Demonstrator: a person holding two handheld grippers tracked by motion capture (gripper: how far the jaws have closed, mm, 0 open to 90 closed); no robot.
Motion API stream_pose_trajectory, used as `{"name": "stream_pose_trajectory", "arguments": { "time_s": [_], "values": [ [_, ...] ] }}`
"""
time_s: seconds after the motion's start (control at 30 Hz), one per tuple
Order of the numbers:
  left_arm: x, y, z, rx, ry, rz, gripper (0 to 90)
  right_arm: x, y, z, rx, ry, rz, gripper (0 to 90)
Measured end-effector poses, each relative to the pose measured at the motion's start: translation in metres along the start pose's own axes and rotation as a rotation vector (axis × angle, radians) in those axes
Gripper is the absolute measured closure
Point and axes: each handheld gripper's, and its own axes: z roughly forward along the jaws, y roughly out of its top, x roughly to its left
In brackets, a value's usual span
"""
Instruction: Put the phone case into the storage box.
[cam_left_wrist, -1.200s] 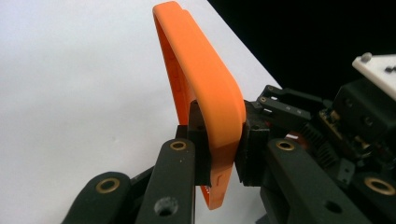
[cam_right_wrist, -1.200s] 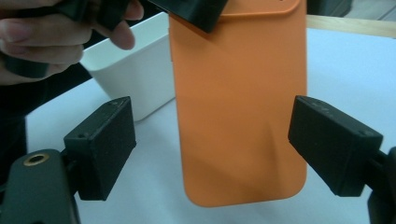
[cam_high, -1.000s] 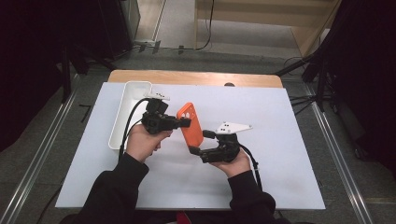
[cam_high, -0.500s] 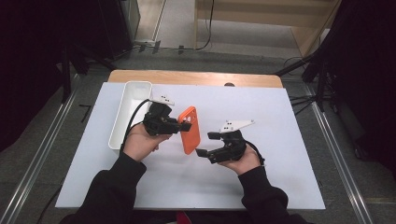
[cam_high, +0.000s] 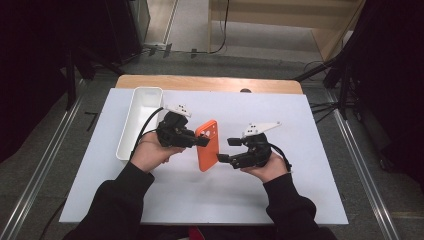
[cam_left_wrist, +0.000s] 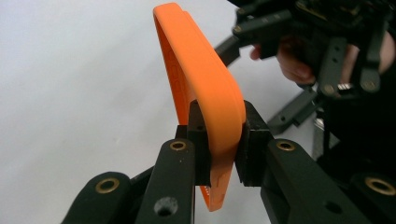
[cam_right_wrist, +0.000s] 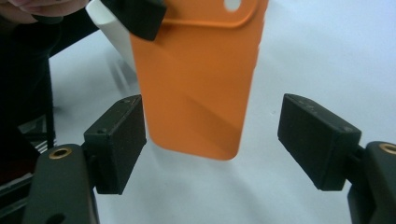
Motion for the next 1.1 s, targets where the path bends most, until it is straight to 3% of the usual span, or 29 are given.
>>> {"name": "stream_pose_trajectory", "arguments": {
  "time_s": [0.2,0.57,0.83,1.1],
  "values": [
    [-0.006,0.001,0.000,0.011,-0.031,0.048,79.0,-0.003,0.004,-0.011,-0.002,0.026,-0.015,22.1],
    [-0.008,-0.001,-0.003,0.018,-0.087,0.082,78.8,-0.002,0.013,-0.025,0.016,0.064,-0.080,22.1],
    [-0.013,-0.002,0.000,0.035,-0.105,0.146,78.7,-0.003,0.021,-0.032,0.012,0.083,-0.115,22.6],
    [-0.013,-0.003,0.001,0.060,-0.135,0.145,78.7,-0.003,0.028,-0.033,0.024,0.097,-0.145,23.5]
  ]
}}
